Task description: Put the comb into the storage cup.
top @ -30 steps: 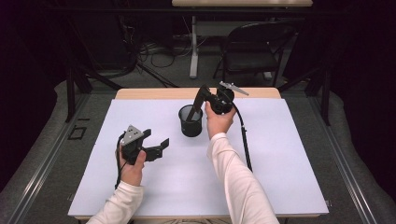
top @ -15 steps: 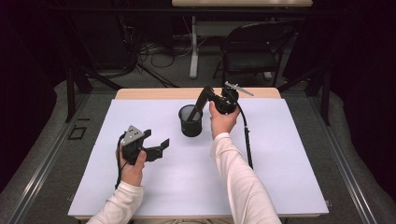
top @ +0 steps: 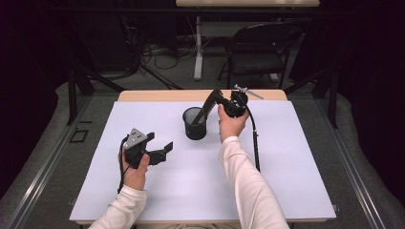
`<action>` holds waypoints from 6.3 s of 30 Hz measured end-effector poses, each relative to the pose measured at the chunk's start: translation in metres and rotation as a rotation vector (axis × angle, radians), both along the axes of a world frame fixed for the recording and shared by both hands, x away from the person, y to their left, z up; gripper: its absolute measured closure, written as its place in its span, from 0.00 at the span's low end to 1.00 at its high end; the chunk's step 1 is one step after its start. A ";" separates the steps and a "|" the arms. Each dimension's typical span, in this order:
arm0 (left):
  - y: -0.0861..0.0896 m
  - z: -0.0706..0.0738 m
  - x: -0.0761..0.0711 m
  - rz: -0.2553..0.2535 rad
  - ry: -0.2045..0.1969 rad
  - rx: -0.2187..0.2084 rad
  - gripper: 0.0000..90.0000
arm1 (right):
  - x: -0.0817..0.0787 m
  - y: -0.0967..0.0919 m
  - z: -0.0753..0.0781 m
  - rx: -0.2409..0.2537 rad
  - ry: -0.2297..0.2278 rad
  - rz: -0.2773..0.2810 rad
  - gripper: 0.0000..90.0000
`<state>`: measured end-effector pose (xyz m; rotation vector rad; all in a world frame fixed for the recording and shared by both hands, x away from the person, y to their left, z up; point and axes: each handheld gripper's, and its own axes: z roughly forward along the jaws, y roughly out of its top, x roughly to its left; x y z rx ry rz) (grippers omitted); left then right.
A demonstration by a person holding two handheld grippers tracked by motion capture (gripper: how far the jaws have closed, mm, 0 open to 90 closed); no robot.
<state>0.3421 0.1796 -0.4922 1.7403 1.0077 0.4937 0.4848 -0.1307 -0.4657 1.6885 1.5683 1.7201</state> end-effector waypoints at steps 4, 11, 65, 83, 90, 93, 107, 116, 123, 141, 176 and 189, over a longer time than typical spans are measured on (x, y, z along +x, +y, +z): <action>-0.001 0.000 0.000 0.001 0.001 0.000 0.18 | 0.000 -0.001 0.000 -0.003 0.003 0.002 0.95; -0.001 0.000 0.000 0.000 0.000 -0.001 0.18 | -0.001 -0.002 0.000 -0.009 0.004 0.002 0.93; -0.001 -0.001 0.000 0.001 0.004 -0.001 0.18 | -0.017 -0.007 0.004 -0.216 -0.016 0.068 0.30; 0.000 -0.001 0.000 0.001 0.011 -0.005 0.18 | -0.028 -0.008 0.011 -0.335 -0.005 0.091 0.20; 0.000 0.000 0.000 -0.006 0.011 -0.007 0.18 | -0.033 -0.011 0.015 -0.372 -0.006 0.076 0.18; 0.000 0.000 0.000 -0.005 0.013 -0.006 0.18 | -0.037 -0.013 0.018 -0.392 -0.019 0.086 0.19; 0.001 0.001 0.002 -0.028 0.038 -0.017 0.18 | -0.059 -0.012 0.030 -0.396 -0.052 0.177 0.17; 0.000 0.001 0.001 -0.043 0.044 -0.018 0.18 | -0.074 -0.008 0.035 -0.401 -0.068 0.225 0.16; -0.004 0.002 0.000 -0.080 0.046 -0.014 0.18 | -0.085 -0.006 0.035 -0.417 -0.079 0.282 0.14; -0.013 0.011 -0.002 -0.145 0.053 -0.003 0.18 | -0.115 -0.023 0.038 -0.446 -0.127 0.352 0.11; 0.040 0.027 -0.026 -0.139 0.020 0.037 0.18 | -0.160 -0.062 0.008 -0.465 -0.116 0.312 0.12; 0.058 0.019 -0.036 -0.118 0.010 0.039 0.18 | -0.177 -0.077 -0.006 -0.476 -0.109 0.280 0.14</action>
